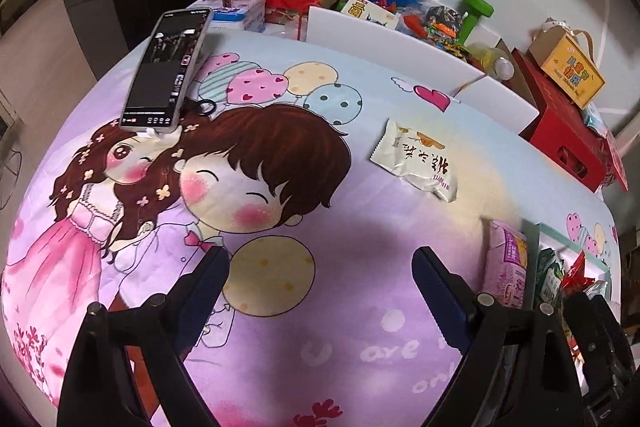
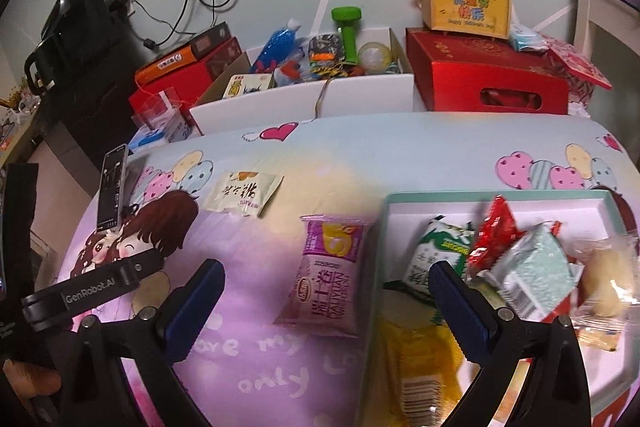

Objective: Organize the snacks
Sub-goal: 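Withdraw both grippers from the tray back toward the remaining snacks, then grasp the purple-white roll package with the right gripper while the left gripper grasps the white printed bag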

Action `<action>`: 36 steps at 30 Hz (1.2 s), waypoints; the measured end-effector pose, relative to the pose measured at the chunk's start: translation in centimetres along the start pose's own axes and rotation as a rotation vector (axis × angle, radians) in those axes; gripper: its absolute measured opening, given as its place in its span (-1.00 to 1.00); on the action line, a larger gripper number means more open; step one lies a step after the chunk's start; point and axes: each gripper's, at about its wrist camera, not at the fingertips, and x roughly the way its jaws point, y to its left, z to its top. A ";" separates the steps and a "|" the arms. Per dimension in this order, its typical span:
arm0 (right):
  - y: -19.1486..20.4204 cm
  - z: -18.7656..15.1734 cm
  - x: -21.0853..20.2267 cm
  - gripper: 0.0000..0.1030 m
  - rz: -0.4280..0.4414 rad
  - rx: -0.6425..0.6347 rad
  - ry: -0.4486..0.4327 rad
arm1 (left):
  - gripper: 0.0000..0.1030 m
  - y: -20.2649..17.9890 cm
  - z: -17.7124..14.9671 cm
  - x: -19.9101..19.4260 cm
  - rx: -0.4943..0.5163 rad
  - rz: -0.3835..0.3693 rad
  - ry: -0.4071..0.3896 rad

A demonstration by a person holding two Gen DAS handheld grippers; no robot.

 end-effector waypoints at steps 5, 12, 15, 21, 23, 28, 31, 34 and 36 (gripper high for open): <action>0.2 0.1 1.2 0.96 0.004 -0.007 -0.001 | 0.80 -0.5 0.1 1.3 0.023 -0.004 0.020; -0.6 0.4 2.8 0.58 0.017 0.009 0.028 | 0.80 -1.3 0.5 2.6 0.038 -0.007 0.030; -0.7 0.3 3.5 0.48 0.041 0.022 0.054 | 0.80 -2.1 0.9 2.9 0.055 -0.026 0.024; -0.3 0.1 4.9 0.32 0.053 0.020 0.102 | 0.80 -3.3 1.2 4.0 0.123 -0.064 0.044; -0.1 0.0 5.4 0.27 0.042 0.018 0.119 | 0.80 -3.3 1.5 4.3 0.126 -0.090 0.053; 0.3 0.0 6.6 0.11 0.018 0.007 0.149 | 0.80 -3.9 3.0 4.5 0.162 -0.134 0.050; 0.2 0.2 7.2 -0.19 0.007 0.013 0.147 | 0.80 -4.8 3.9 4.9 0.202 -0.165 0.046; 0.1 0.5 7.5 -0.24 0.023 0.016 0.137 | 0.80 -5.9 4.8 5.5 0.242 -0.177 0.044; 0.2 0.7 7.8 -0.25 0.021 0.008 0.132 | 0.80 -6.5 5.4 5.9 0.268 -0.180 0.033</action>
